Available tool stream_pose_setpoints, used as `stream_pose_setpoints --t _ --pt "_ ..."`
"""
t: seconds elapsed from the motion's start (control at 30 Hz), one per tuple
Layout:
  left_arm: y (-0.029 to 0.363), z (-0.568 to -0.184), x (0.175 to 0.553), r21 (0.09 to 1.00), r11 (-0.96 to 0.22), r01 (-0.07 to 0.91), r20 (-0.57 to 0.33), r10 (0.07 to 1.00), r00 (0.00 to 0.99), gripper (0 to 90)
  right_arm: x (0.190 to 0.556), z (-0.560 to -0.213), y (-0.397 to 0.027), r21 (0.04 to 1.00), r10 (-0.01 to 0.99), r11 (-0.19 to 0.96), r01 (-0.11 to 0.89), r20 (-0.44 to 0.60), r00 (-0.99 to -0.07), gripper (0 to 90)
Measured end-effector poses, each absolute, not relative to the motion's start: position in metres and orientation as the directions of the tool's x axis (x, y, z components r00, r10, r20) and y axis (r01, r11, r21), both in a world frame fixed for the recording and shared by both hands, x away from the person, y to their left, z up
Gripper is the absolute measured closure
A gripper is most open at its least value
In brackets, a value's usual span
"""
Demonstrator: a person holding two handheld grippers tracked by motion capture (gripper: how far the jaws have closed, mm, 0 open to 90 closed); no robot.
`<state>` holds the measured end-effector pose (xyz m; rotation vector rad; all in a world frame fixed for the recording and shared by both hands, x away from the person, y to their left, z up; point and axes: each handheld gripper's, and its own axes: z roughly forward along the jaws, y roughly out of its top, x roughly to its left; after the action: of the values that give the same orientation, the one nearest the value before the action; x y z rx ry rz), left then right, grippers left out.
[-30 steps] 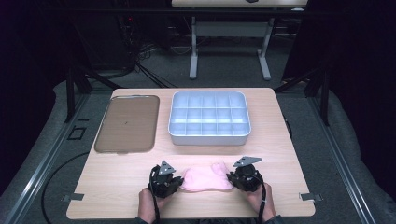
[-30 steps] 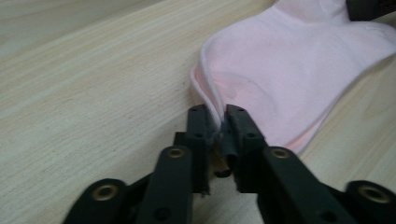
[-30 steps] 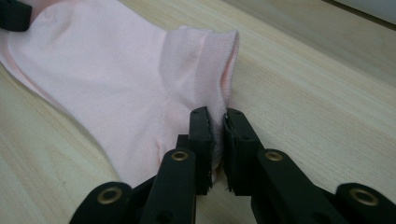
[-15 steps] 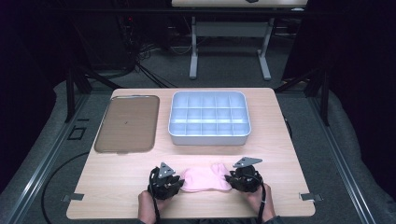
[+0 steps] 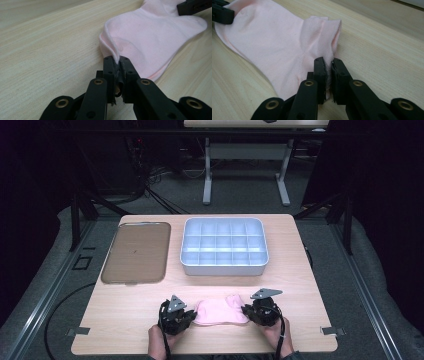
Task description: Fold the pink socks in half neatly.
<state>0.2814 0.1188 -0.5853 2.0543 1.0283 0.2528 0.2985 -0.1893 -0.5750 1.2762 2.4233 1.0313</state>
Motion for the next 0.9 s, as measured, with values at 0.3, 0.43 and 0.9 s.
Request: stream_pose_setpoints --t 0.3,0.43,0.9 --pt "0.123 -0.59 0.279 0.764 -0.301 0.57 -0.193 0.737 0.647 86.2 0.297 -0.565 -0.189 0.673 0.792 0.388 0.63 0.106 -0.601 83.6" --pt "0.123 -0.59 0.279 0.764 -0.303 0.57 -0.192 0.736 0.649 86.2 0.295 -0.558 -0.187 0.686 0.79 0.385 0.618 0.101 -0.605 83.6" --pt "0.124 -0.591 0.281 0.761 -0.288 0.581 -0.216 0.732 0.646 86.0 0.288 -0.54 -0.184 0.639 0.783 0.451 0.624 0.053 -0.62 83.7"
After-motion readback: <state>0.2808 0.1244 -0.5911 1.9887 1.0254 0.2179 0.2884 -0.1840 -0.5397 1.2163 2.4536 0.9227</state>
